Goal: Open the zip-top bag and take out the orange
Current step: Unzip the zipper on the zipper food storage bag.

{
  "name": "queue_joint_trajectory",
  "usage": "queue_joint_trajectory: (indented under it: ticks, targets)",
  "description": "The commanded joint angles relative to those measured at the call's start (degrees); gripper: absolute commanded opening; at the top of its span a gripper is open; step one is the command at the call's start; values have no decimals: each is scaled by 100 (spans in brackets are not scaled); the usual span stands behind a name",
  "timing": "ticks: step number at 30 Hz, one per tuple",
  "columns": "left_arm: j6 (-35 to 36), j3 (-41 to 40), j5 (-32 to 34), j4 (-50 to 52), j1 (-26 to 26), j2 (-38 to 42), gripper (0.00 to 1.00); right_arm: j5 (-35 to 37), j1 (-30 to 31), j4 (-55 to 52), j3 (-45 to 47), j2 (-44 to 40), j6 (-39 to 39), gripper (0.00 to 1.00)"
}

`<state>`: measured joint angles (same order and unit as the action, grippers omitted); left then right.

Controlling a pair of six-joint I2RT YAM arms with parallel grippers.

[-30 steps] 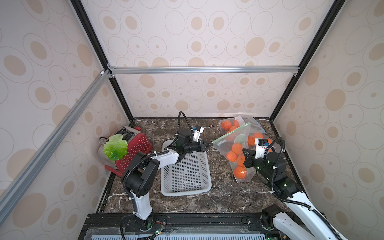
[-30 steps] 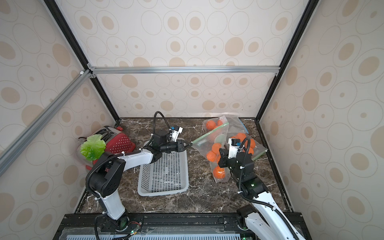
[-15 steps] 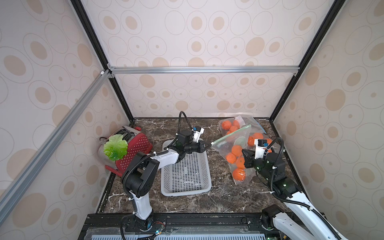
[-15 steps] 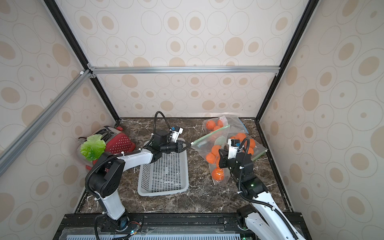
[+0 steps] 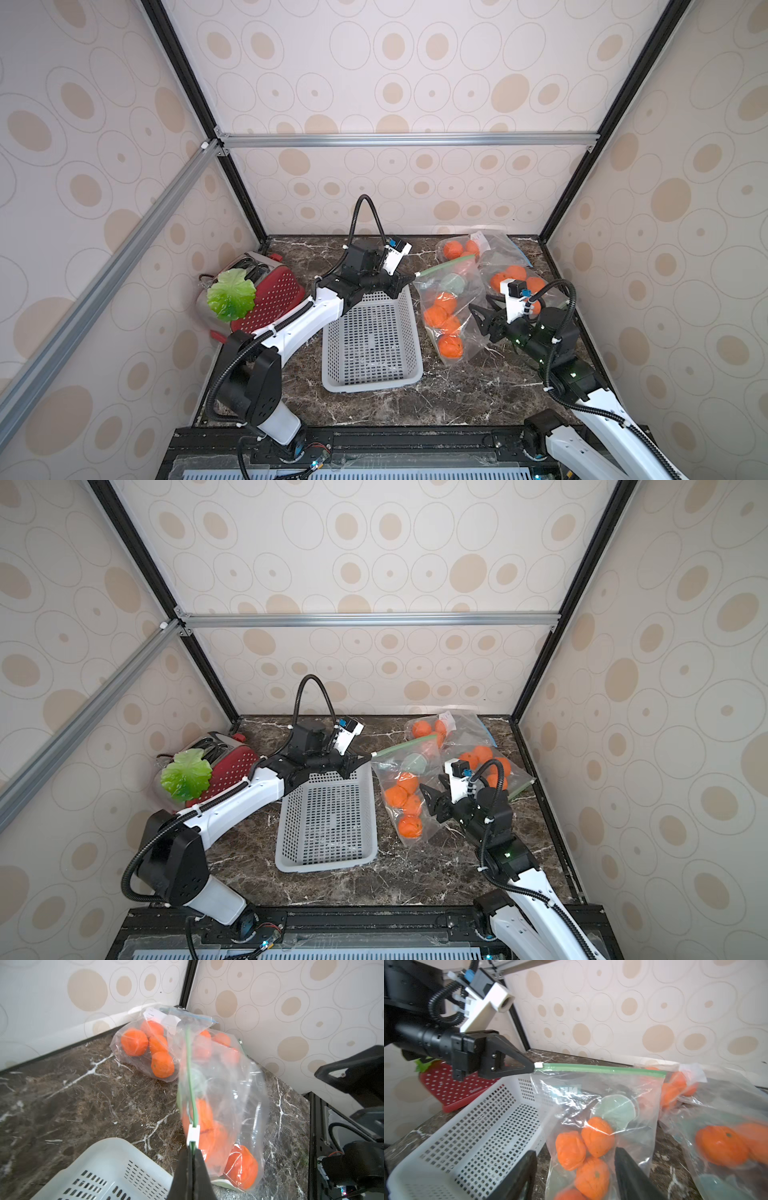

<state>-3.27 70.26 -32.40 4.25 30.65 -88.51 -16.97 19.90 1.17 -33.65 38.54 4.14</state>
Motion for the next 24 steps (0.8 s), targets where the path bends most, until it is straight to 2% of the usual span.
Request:
queue_joint_trajectory:
  ticks: [1, 4, 8, 12, 15, 19, 24]
  targets:
    - [1389, 228, 186, 270, 173, 330, 0, -1260, 14, 200, -605, 170, -1013, 61]
    - [2290, 258, 130, 498, 356, 542, 0, -2089, 14, -200, -1218, 510, -1705, 57]
    - [3259, 38, -367, 540, 527, 811, 0, -2930, 16, -664, -1899, 1106, -2657, 55]
    - [3787, -226, -932, 543, 617, 1088, 0, -3623, 40, -2140, -2741, 1801, -4371, 55]
    - [3962, -434, -1142, 541, 682, 1255, 0, -3852, 61, -2428, -2936, 2054, -5085, 54]
    - [4148, -609, -1339, 603, 768, 1433, 0, -4064, 133, -2620, -3056, 2339, -5479, 48]
    - [4158, -511, -1414, 684, 819, 1303, 0, -3928, 409, -2878, -3254, 2729, -5662, 49]
